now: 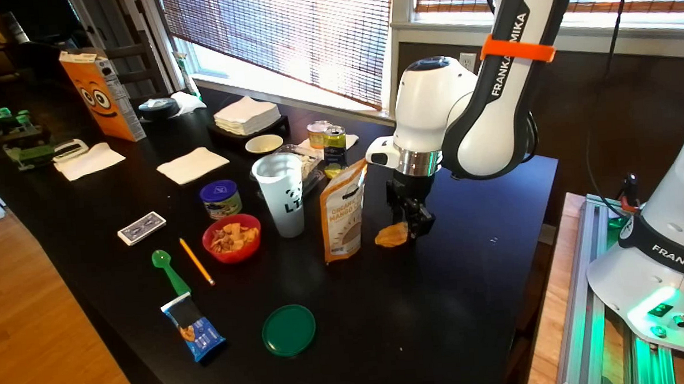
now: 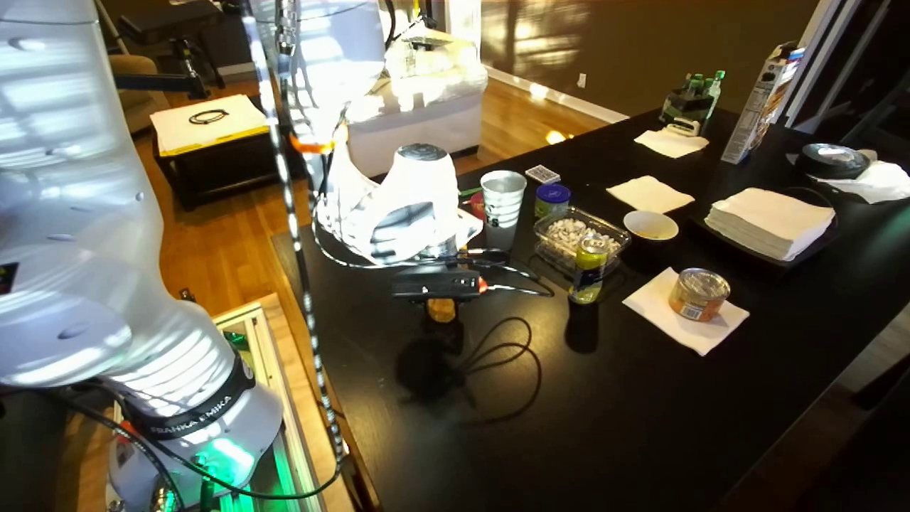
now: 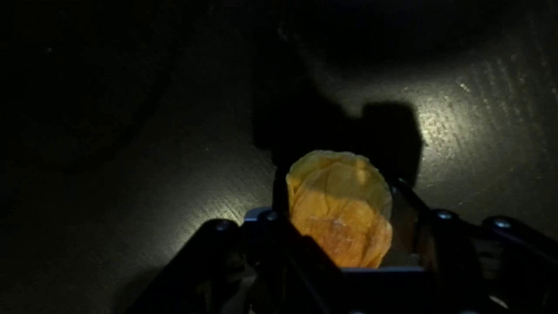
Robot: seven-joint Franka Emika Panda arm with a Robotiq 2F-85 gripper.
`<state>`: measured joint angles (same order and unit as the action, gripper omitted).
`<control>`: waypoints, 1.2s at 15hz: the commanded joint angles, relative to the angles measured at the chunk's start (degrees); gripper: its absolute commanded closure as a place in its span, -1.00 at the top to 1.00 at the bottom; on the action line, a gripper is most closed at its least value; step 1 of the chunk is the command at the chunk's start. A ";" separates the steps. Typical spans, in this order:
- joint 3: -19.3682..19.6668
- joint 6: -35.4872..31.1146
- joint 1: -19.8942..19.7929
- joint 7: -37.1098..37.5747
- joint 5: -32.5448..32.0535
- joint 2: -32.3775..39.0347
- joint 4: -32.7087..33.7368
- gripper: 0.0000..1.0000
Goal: Put the yellow object inside the white and yellow packet.
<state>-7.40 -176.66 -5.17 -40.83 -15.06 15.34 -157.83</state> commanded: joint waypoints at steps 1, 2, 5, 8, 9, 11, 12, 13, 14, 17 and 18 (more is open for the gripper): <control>-0.49 -0.93 -1.69 -1.05 -1.65 -0.44 0.13 -0.38; -0.43 -1.00 -1.69 -1.10 -1.67 -0.63 0.16 -0.44; -0.41 -1.24 -1.82 -1.34 -1.67 -0.93 0.29 -0.55; -0.36 -1.38 -1.84 -1.54 -1.74 -1.23 0.45 -0.62; -0.51 -1.38 -2.06 -1.76 -1.68 -1.52 0.47 -0.66; -0.58 -1.54 -2.30 -2.18 -1.66 -2.09 0.64 -0.78; -0.60 -1.47 -2.39 -2.40 -1.69 -2.42 0.67 -0.85; -0.51 -1.42 -2.38 -2.61 -1.78 -3.56 -0.18 -0.86; -0.35 -0.91 -2.26 -2.82 -1.82 -4.24 -0.38 -0.89; -0.23 0.39 -2.06 -3.58 -1.63 -5.02 0.24 -1.00; -0.18 0.57 -1.97 -3.68 -1.56 -5.41 0.18 -1.00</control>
<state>-7.40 -177.59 -6.48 -43.71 -15.06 12.38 -157.07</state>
